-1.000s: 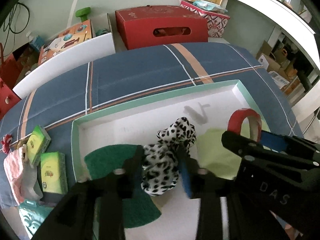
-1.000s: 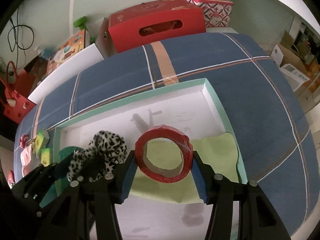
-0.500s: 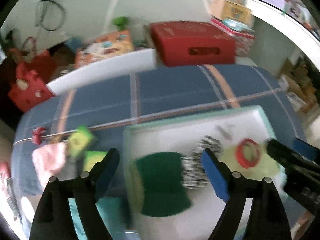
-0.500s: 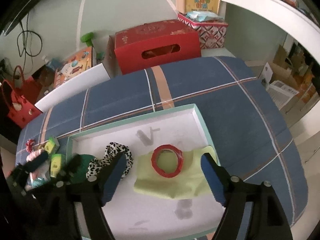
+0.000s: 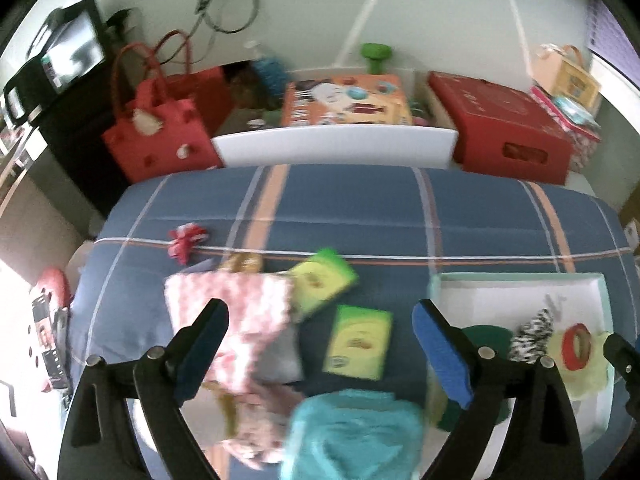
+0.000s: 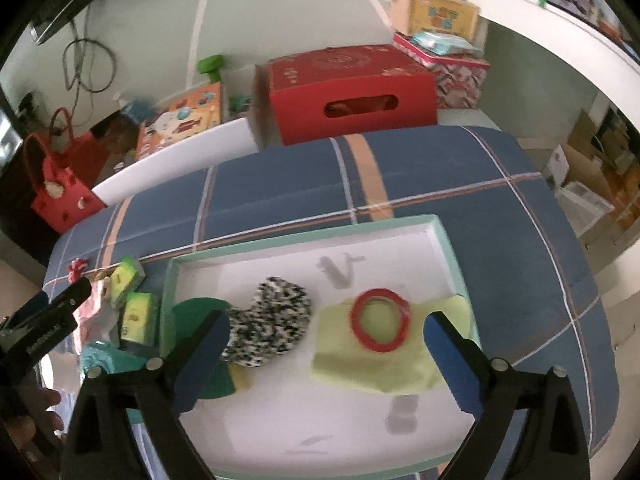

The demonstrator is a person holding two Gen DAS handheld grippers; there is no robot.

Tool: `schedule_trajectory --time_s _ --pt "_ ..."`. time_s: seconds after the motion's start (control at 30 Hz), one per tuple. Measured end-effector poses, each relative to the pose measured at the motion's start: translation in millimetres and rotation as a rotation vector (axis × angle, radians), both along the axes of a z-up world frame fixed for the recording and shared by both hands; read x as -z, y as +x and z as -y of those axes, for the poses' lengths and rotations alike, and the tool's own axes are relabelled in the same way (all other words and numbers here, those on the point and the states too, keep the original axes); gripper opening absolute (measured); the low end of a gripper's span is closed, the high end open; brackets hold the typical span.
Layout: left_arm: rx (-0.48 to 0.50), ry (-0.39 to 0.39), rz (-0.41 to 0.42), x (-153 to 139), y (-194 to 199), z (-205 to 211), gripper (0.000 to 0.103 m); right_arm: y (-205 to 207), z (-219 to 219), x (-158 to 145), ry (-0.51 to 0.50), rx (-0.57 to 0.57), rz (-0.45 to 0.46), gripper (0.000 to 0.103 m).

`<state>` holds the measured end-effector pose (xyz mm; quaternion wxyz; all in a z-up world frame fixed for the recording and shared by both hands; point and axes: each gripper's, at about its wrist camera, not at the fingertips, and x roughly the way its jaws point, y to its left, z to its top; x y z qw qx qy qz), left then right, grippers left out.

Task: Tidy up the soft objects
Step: 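Move both tools back to the pile toward the pink knitted cloth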

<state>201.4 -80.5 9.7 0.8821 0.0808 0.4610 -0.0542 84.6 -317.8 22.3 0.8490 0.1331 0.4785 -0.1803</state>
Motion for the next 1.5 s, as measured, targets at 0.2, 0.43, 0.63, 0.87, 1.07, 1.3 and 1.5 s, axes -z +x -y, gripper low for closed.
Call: schedule_trajectory --time_s 0.2,0.43,0.63,0.87,1.07,1.3,1.5 --pt "-0.069 -0.036 -0.010 -2.5 2.6 -43.7 0.093 18.0 -37.7 1.5 -0.012 -0.097 -0.003 0.099" --pt "-0.160 -0.098 -0.023 -2.1 4.2 -94.5 0.093 37.6 -80.5 6.0 0.015 -0.199 0.015 0.100" --pt "-0.242 -0.109 -0.041 4.8 6.8 -132.8 0.093 49.5 -109.2 11.3 0.050 -0.259 0.031 0.100" --pt "-0.239 -0.127 -0.083 17.4 10.3 -152.7 0.093 62.2 -135.8 22.3 0.037 -0.292 0.021 0.100" --pt "-0.232 -0.122 -0.091 27.3 21.6 -159.6 0.093 67.0 -145.4 30.5 0.055 -0.310 0.017 0.100" --pt "-0.232 -0.168 -0.124 41.0 37.8 -165.3 0.093 77.8 -151.0 31.4 0.074 -0.320 0.014 0.099" --pt "-0.239 -0.192 -0.137 49.1 54.1 -172.8 0.093 103.7 -154.0 35.2 0.206 -0.352 0.003 0.099"
